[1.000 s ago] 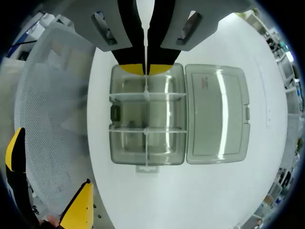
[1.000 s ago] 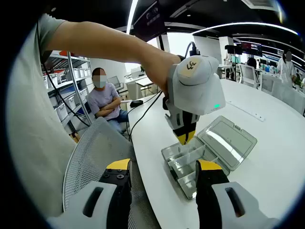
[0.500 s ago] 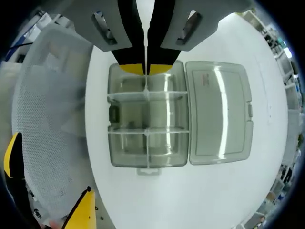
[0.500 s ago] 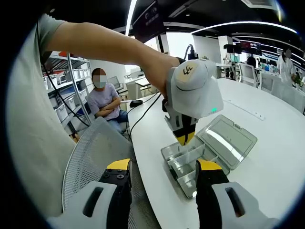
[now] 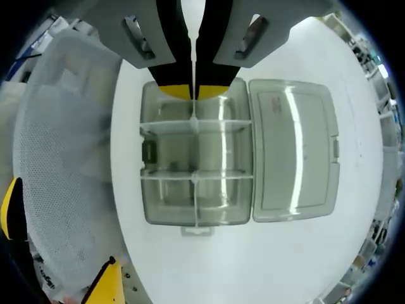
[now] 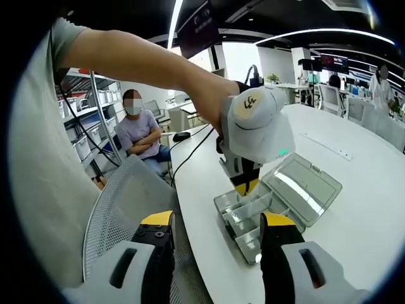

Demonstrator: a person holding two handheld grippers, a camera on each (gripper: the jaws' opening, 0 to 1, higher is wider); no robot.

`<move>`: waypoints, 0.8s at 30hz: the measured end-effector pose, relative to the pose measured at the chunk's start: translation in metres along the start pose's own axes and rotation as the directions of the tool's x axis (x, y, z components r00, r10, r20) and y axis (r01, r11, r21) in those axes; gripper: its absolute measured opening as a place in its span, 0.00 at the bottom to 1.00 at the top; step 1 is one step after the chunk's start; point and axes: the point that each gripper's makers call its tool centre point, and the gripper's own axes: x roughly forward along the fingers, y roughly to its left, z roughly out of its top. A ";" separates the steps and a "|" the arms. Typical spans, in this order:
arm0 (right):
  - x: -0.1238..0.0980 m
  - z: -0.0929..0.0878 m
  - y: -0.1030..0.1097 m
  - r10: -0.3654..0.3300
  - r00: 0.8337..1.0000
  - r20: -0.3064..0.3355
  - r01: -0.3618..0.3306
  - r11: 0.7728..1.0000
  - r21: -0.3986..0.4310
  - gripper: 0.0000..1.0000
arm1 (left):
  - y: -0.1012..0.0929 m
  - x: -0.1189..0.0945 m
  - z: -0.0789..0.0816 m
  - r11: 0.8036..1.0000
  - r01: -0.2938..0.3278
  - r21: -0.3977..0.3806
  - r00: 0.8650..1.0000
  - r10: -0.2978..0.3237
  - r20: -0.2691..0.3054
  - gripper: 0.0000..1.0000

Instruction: Insert the divider into the dual guide fixture by aligning both edges with the guide slots and pushing it downward to the bottom, including one-sided entry, uneven engagement, binding, and posture correction.

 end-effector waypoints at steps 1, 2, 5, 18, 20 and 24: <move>0.000 0.000 0.000 0.000 1.000 0.000 0.000 1.000 0.000 0.51 | 0.000 0.001 0.000 1.000 0.000 0.000 1.000 0.000 0.000 0.00; 0.000 0.000 0.000 0.000 1.000 -0.001 0.000 1.000 0.000 0.51 | 0.000 0.001 0.000 1.000 0.001 -0.002 1.000 -0.001 0.001 0.00; -0.001 0.000 0.000 0.000 1.000 -0.001 0.000 1.000 0.000 0.51 | 0.000 0.004 0.000 1.000 0.003 -0.007 1.000 -0.003 0.002 0.00; -0.002 0.001 -0.002 -0.003 1.000 0.000 0.003 1.000 0.003 0.51 | -0.001 0.009 -0.001 1.000 0.002 -0.005 1.000 -0.002 -0.008 0.00; -0.002 0.000 -0.002 -0.004 1.000 -0.001 0.004 1.000 0.003 0.51 | -0.001 0.010 -0.001 1.000 0.002 -0.005 1.000 -0.002 -0.010 0.00; -0.002 -0.001 -0.002 -0.004 1.000 -0.001 0.004 1.000 0.003 0.51 | -0.001 0.013 -0.001 1.000 0.000 -0.006 1.000 0.000 -0.015 0.00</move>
